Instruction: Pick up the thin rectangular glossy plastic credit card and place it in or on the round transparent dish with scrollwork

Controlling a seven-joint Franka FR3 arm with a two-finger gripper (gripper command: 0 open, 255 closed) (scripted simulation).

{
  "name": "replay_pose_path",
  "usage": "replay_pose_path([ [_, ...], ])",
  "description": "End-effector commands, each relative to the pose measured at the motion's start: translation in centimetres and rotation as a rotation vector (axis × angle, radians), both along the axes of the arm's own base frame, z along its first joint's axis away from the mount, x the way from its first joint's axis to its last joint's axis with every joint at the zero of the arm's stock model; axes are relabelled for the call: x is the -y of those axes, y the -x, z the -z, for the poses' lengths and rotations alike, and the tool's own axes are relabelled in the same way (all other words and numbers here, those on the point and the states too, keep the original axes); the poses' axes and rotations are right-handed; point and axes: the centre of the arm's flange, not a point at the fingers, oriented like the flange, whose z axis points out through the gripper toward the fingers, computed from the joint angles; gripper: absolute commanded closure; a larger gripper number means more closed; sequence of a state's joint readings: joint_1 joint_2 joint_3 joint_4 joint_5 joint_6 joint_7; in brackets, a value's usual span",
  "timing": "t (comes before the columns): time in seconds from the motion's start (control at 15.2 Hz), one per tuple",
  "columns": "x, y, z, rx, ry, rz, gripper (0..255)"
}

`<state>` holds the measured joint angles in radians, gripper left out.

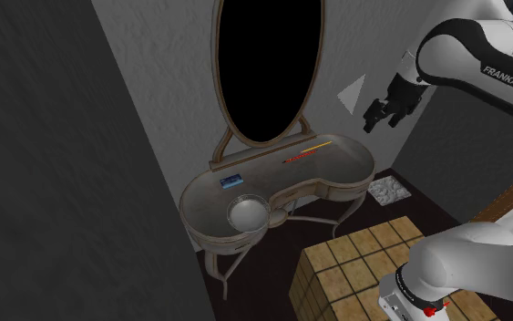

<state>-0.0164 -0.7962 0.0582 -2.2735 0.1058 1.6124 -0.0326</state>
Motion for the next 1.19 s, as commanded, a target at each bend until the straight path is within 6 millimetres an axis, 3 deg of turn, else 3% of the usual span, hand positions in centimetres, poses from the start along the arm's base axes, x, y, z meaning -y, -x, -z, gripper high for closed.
replay_pose_path([
  [0.0,0.0,0.0,0.0,0.0,0.0,0.0,0],
  [0.53,-1.9,-7.0,6.8,0.066,-0.064,-0.294,0],
  [1.12,-7.0,-14.3,13.6,0.141,-0.136,-0.625,0],
])
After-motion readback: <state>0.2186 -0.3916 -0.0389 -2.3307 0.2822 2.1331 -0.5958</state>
